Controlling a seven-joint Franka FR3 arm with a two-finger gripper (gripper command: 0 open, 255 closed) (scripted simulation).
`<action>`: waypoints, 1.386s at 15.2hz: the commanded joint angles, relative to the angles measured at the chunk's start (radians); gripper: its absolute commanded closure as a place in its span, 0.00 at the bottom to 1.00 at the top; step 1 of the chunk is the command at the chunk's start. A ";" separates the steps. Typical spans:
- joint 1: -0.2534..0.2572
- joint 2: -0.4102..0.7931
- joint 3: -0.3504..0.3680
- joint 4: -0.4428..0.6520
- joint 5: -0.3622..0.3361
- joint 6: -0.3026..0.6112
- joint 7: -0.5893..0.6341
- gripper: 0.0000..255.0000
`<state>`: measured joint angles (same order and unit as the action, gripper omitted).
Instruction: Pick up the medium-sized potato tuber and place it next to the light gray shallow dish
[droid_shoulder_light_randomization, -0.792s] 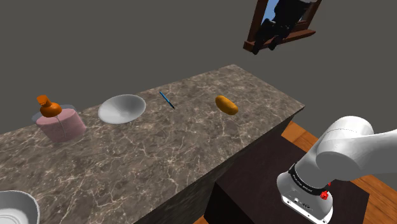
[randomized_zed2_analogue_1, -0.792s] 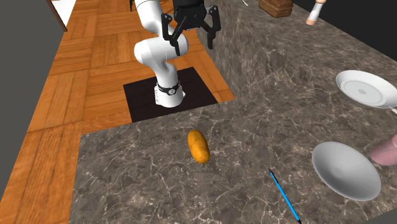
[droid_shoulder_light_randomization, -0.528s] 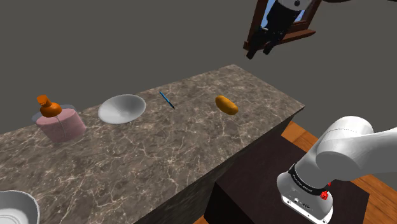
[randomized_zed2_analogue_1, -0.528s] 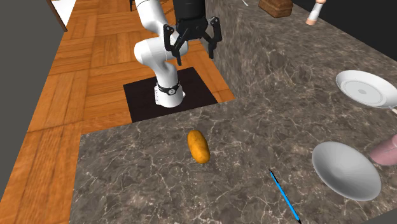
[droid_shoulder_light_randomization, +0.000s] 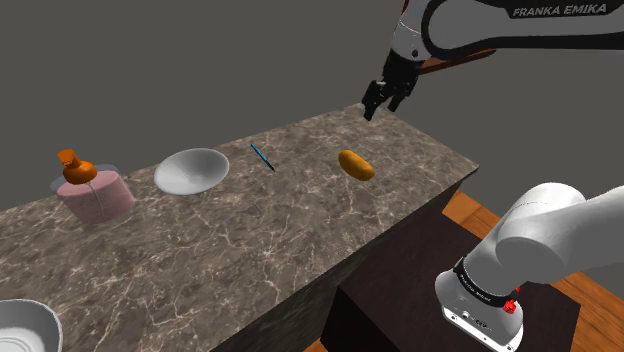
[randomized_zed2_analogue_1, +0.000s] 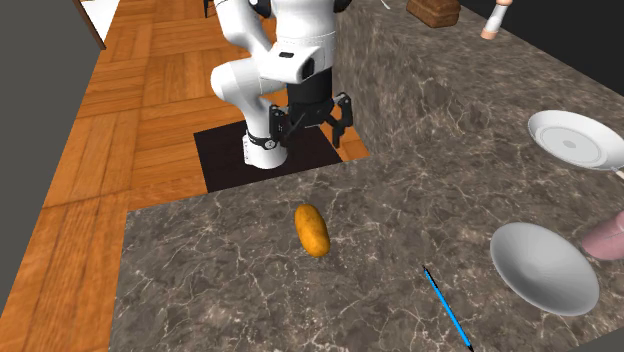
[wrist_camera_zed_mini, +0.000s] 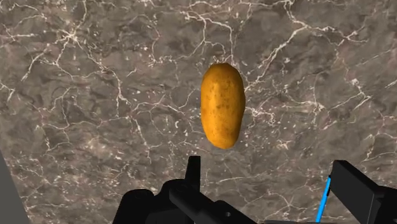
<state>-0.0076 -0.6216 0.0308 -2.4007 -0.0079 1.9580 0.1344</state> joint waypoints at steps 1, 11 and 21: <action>-0.004 0.061 0.001 -0.013 -0.006 0.055 0.001 0.00; -0.029 0.381 0.000 -0.023 -0.047 0.288 0.014 0.00; -0.039 0.547 -0.003 -0.041 -0.073 0.444 0.028 0.00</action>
<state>-0.0451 -0.0825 0.0291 -2.4363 -0.0797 2.3890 0.1641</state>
